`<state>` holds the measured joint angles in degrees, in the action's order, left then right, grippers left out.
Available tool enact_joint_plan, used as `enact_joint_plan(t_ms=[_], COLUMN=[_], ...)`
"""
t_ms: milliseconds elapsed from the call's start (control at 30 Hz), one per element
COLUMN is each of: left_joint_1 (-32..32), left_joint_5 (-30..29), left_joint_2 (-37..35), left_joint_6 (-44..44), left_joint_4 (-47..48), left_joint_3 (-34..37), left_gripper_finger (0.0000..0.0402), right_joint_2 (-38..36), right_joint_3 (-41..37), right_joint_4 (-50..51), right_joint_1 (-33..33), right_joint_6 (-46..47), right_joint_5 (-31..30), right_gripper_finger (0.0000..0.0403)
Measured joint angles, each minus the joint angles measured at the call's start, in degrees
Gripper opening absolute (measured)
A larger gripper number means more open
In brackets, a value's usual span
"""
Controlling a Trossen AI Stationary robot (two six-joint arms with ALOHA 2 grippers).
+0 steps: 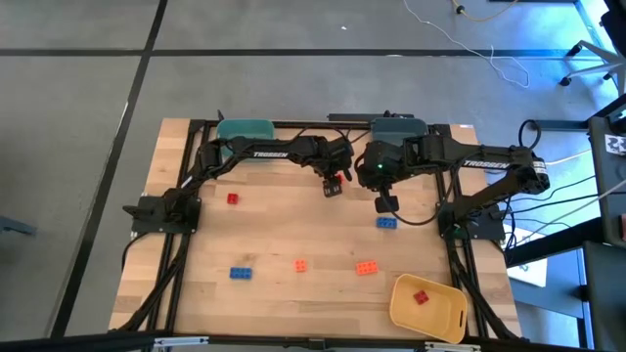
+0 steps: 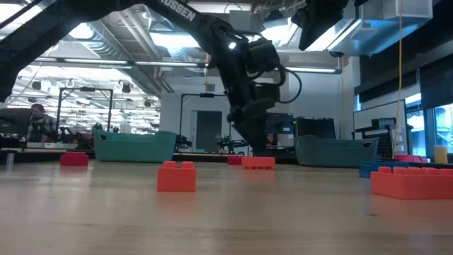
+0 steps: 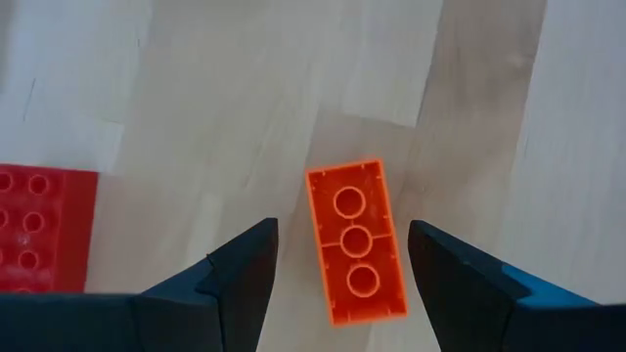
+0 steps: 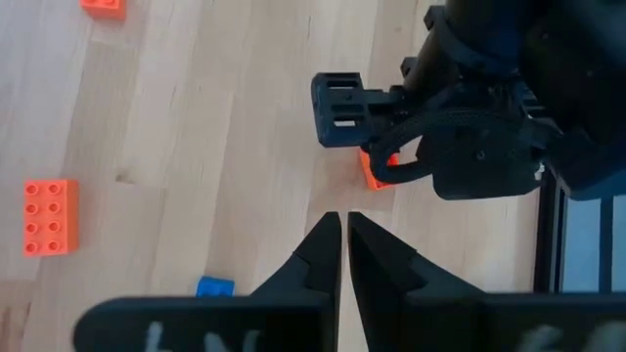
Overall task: Sort & place blocks by color
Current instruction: Put the orange game piece into the dark blue bin
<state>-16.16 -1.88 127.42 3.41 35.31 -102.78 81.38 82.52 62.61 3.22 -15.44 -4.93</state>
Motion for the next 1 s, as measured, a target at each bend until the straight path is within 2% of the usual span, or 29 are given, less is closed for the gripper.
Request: enact_joint_plan(t_ms=[200,633,1000], left_joint_1=[0.0,0.1,0.4], left_joint_5=[-0.2,-0.5,-0.5], left_joint_2=[0.7,1.0,0.8], left_joint_6=[-0.1,-1.4,-0.1], left_joint_4=[-0.8,-7.3,-9.0], left_joint_3=[0.5,7.6,8.6], left_gripper_finger=[0.0223,0.0223,0.0223], right_joint_2=[0.0,0.0,0.0], right_joint_3=[0.0,0.0,0.0], right_joint_4=[0.1,0.1,0.0], right_joint_1=[0.0,0.0,0.0], right_joint_6=[0.0,0.0,0.0], right_joint_5=[0.0,0.0,0.0], right_gripper_finger=[0.0026,0.0026,0.0026])
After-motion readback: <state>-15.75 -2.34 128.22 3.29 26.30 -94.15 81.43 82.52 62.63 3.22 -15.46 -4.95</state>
